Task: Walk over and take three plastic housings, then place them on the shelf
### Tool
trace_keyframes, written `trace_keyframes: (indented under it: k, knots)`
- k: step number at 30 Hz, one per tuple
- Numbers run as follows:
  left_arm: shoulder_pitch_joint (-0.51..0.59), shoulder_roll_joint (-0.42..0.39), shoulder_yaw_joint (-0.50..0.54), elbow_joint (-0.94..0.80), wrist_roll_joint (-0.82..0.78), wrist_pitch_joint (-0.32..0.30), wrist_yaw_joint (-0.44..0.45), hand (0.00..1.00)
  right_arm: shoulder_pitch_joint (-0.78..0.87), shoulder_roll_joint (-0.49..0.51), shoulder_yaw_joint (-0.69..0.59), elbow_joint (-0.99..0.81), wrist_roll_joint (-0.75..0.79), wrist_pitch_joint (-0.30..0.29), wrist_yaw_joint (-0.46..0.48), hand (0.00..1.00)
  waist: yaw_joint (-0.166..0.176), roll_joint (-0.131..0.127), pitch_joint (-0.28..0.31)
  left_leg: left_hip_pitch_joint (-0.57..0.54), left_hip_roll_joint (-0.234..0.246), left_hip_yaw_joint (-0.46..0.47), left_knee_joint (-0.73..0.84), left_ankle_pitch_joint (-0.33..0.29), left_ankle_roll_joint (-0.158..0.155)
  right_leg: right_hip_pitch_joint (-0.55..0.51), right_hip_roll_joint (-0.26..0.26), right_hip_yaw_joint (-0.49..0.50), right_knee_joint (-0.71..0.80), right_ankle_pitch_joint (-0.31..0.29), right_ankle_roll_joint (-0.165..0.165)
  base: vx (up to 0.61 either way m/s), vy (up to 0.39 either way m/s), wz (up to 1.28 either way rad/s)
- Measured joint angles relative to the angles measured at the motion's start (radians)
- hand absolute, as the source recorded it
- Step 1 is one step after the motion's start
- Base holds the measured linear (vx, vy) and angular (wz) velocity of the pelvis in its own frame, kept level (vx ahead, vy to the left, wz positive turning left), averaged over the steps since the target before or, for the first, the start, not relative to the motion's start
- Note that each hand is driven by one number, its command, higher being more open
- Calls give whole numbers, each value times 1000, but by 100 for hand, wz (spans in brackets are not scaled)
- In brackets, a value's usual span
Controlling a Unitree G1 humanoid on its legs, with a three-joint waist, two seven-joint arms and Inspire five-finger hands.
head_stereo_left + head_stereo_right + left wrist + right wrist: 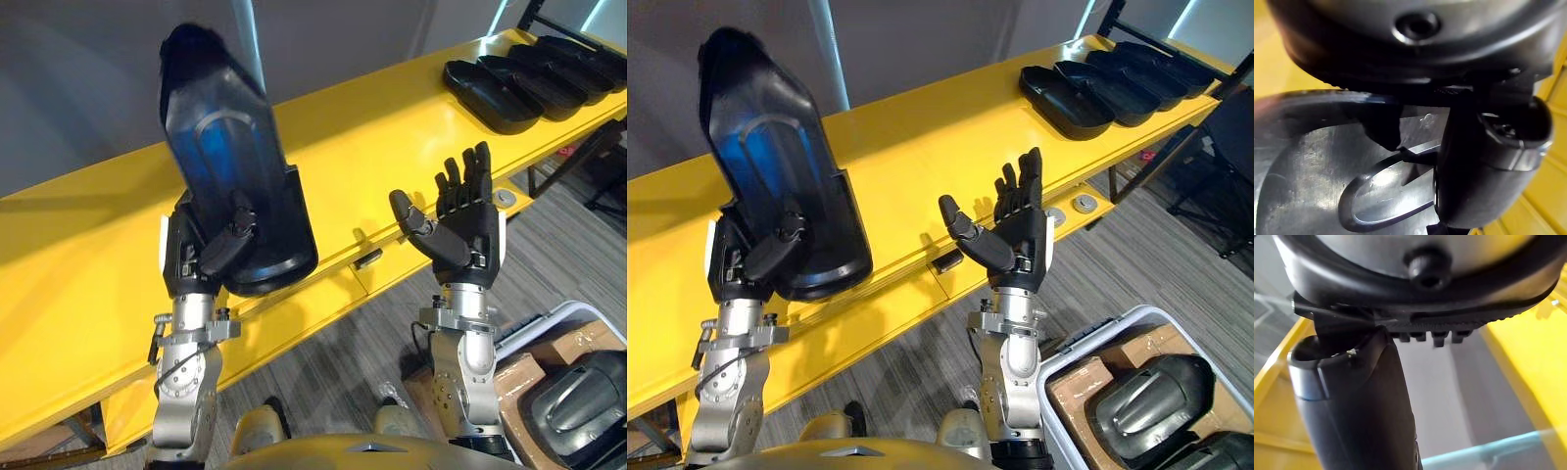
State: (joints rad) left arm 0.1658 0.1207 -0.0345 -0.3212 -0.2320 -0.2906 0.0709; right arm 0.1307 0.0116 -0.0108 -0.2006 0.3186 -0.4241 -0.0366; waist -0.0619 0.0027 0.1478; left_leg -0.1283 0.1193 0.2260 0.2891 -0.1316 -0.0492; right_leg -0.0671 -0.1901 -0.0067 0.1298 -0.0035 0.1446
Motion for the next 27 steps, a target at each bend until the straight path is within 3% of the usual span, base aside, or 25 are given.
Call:
trace_keyframes:
  k: [4,8,11,14,19,22,27]
  knots:
    - [-79,-4,-32,-1,5,81,8,0,-22,-27,-61,-1,-22,10,-40,100,-32,19,-9,15,3,4,-71,17,-24,-1,11,0,-54,17,10,87,-38,-14]
    - [-81,-11,-87,-1,4,175,17,0,-7,-38,-53,-65,-42,73,-39,100,-33,26,-13,82,15,30,-149,41,-36,8,31,14,-54,33,6,26,-39,-25]
    - [-82,-30,-89,2,-12,232,74,0,24,-39,-53,-132,-72,97,-19,100,-34,25,-13,101,10,45,-169,48,-35,8,28,23,-54,34,7,-24,5,-12]
    - [-112,-35,-56,45,-15,253,183,0,25,-46,-40,-139,-78,105,13,100,-39,24,-12,93,1,65,-168,51,-31,-11,21,44,-57,35,10,-74,9,-19]
    - [-258,-51,12,208,-36,283,382,0,46,-56,9,-197,-76,118,66,100,-59,27,2,48,0,103,-141,50,-33,-58,18,88,-73,35,10,-105,-25,-21]
    - [-298,-70,18,238,-47,293,457,0,52,-58,29,-248,-75,120,90,100,-82,34,21,31,15,119,-111,38,-37,-76,24,98,-60,35,10,-74,-32,-15]
    - [-384,-82,11,258,-111,300,490,0,53,-76,70,-273,-75,121,99,100,-93,35,40,-9,32,140,-61,24,-37,-123,30,124,-34,36,12,-40,-8,-13]
